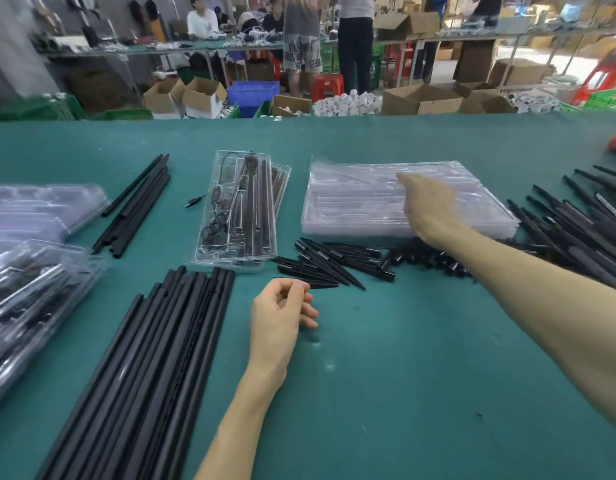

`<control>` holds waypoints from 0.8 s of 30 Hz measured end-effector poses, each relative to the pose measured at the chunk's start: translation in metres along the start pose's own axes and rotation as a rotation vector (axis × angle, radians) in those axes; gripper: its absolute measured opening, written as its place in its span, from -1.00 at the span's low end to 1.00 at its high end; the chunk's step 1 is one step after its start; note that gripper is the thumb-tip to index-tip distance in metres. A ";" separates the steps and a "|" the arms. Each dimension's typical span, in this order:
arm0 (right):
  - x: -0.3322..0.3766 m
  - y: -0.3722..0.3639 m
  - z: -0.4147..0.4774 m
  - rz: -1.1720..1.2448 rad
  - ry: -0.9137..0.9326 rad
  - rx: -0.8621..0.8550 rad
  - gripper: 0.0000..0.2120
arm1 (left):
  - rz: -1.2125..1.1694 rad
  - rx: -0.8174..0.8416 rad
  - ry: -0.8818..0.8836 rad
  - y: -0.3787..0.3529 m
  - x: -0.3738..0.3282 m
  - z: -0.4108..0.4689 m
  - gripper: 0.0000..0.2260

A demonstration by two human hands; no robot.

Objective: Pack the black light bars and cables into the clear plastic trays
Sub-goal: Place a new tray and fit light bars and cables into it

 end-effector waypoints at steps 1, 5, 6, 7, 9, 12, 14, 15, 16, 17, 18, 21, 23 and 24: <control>0.002 0.001 -0.003 0.006 0.007 -0.037 -0.53 | 0.003 0.001 0.001 0.001 0.000 -0.001 -0.87; 0.002 0.016 0.002 0.113 -0.032 -0.167 -0.50 | 0.007 0.001 0.000 0.002 0.001 -0.001 -0.88; 0.003 0.022 0.004 0.133 -0.038 -0.197 -0.50 | 0.010 0.001 0.001 0.003 0.001 -0.001 -0.88; 0.004 0.026 0.004 0.137 -0.031 -0.215 -0.50 | 0.012 0.003 0.003 0.002 0.001 -0.001 -0.88; 0.006 0.026 0.001 0.137 0.008 -0.208 -0.46 | 0.016 0.006 0.000 0.002 0.002 -0.001 -0.88; 0.008 0.014 -0.008 0.049 0.069 -0.098 -0.46 | 0.014 0.000 0.000 0.003 0.002 -0.001 -0.88; 0.008 0.019 -0.011 0.029 0.106 -0.117 -0.53 | 0.011 0.007 -0.002 0.002 0.002 -0.001 -0.88; 0.009 0.025 -0.011 0.037 0.122 -0.144 -0.55 | 0.012 0.007 -0.004 0.002 0.002 -0.001 -0.88; 0.010 0.032 -0.011 0.038 0.137 -0.163 -0.57 | 0.015 0.005 -0.007 0.002 0.003 0.000 -0.88; 0.011 0.036 -0.012 0.034 0.155 -0.169 -0.58 | 0.016 0.001 -0.008 0.003 0.003 0.000 -0.88; 0.012 0.039 -0.016 0.026 0.172 -0.164 -0.59 | 0.014 -0.001 -0.008 0.003 0.004 0.001 -0.88; 0.011 0.037 -0.044 -0.038 0.213 -0.066 -0.56 | 0.007 0.004 -0.009 0.003 0.006 0.002 -0.88; 0.007 0.035 -0.072 -0.060 0.228 0.001 -0.52 | 0.005 0.003 -0.014 0.003 0.006 0.004 -0.87; 0.004 0.037 -0.087 -0.063 0.232 0.027 -0.49 | -0.002 -0.005 -0.018 0.003 0.006 0.004 -0.86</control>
Point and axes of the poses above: each hand's wrist, its own z-axis towards the middle knuckle, its own y-axis out of the back of the hand, x = y × z, the point moved 7 cm from there along z, towards the middle knuckle, and after that the axes turned 13 degrees about -y, right-handed, at the moved point
